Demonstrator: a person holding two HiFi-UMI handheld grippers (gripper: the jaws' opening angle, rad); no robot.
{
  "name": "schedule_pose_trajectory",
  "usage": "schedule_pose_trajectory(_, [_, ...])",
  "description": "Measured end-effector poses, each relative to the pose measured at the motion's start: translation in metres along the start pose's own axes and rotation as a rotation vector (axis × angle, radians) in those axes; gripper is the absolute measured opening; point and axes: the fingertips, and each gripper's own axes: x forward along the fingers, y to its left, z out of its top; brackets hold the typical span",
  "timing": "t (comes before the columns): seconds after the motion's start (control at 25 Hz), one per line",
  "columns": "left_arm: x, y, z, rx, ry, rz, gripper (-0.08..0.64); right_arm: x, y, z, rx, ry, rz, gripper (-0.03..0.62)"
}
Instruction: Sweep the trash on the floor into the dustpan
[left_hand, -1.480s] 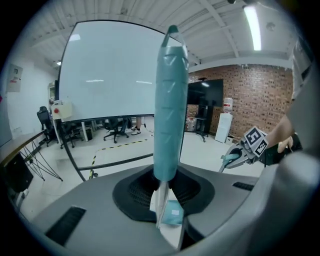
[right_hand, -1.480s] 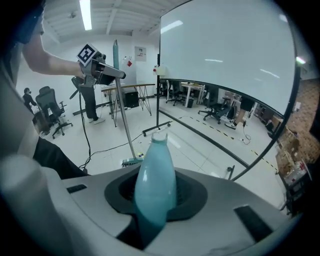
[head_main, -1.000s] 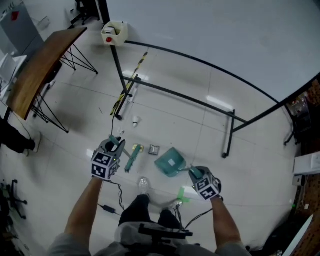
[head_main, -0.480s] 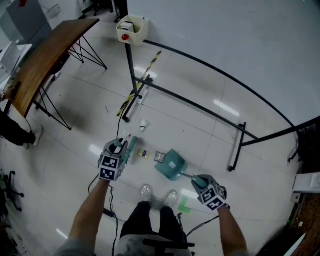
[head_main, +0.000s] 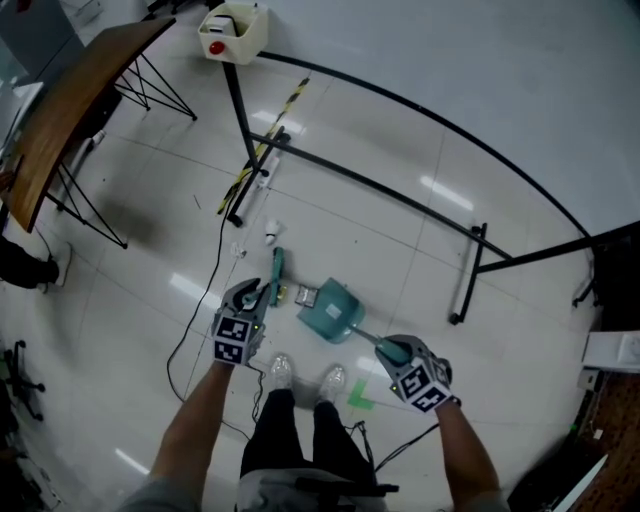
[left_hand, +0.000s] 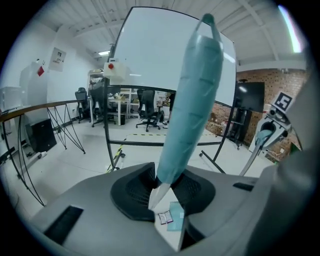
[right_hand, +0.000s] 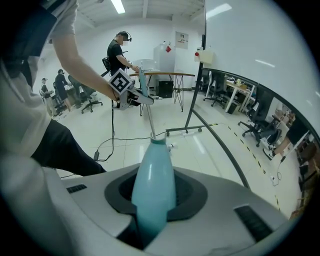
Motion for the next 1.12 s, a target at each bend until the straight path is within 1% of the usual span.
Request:
schedule_pose_trajectory(0.2, [0.001,-0.044,-0.006,0.024,0.008,-0.072,0.091,-0.003,0.000,-0.014,-0.004,-0.004,0.008,0.087])
schedule_pose_trajectory(0.36, [0.001,-0.082,-0.012,0.010,0.004,-0.119,0.091,-0.006,0.003,-0.022,0.004,-0.016,0.005,0.088])
schedule_pose_trajectory(0.48, [0.004,-0.111,-0.013,0.014,0.004,-0.157,0.091,-0.007,0.002,-0.026,0.004,-0.022,0.006,0.089])
schedule_pose_trajectory(0.76, [0.006,-0.167,0.003,0.037,-0.027,-0.270,0.087,-0.007,0.001,-0.032,0.009,-0.033,0.007,0.089])
schedule_pose_trajectory(0.88, [0.004,-0.175,0.009,0.055,-0.037,-0.292,0.077,-0.006,0.000,-0.034,0.011,-0.035,0.007,0.089])
schedule_pose_trajectory(1.0, [-0.002,-0.173,0.018,0.058,-0.058,-0.296,0.071,-0.006,-0.002,-0.036,0.003,-0.033,0.006,0.089])
schedule_pose_trajectory(1.12, [-0.010,-0.165,0.030,0.100,-0.073,-0.300,0.069,-0.005,-0.004,-0.036,-0.005,-0.032,0.007,0.089])
